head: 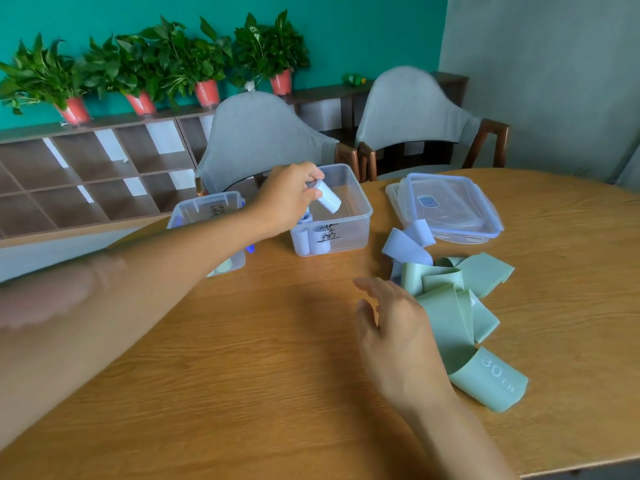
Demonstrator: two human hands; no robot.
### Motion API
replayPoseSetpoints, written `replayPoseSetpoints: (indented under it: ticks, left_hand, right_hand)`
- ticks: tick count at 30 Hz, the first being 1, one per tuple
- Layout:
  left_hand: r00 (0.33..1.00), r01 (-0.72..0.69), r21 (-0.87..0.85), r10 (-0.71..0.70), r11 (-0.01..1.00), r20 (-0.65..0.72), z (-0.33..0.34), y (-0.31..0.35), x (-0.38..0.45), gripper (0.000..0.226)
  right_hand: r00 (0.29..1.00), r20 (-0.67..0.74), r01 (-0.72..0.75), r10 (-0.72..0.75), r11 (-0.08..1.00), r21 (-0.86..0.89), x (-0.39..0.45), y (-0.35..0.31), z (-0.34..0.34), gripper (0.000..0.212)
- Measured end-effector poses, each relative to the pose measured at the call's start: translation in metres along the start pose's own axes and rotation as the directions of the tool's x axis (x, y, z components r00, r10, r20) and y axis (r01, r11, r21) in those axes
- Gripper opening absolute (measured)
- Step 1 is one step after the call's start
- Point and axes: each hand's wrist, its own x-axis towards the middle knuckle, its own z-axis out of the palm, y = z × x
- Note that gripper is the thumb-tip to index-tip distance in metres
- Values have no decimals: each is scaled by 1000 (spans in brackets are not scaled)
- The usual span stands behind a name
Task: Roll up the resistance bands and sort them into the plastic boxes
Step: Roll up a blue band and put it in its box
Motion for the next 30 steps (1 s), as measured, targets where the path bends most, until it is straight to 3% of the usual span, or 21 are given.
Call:
replayPoseSetpoints:
  ticks: [10, 22, 30]
  left_hand:
    - [979, -68, 128, 42, 989, 197, 40, 9, 35, 27]
    - [901, 97, -3, -87, 995, 425, 55, 13, 54, 28]
    - [899, 137, -94, -84, 986, 431, 60, 5, 56, 14]
  right_hand:
    - [999, 36, 7, -6, 1000, -21, -1, 2, 4, 24]
    - [1000, 28, -1, 1, 1000, -21, 0, 4, 2, 22]
    - [1000, 19, 9, -9, 999, -35, 1, 6, 4, 18]
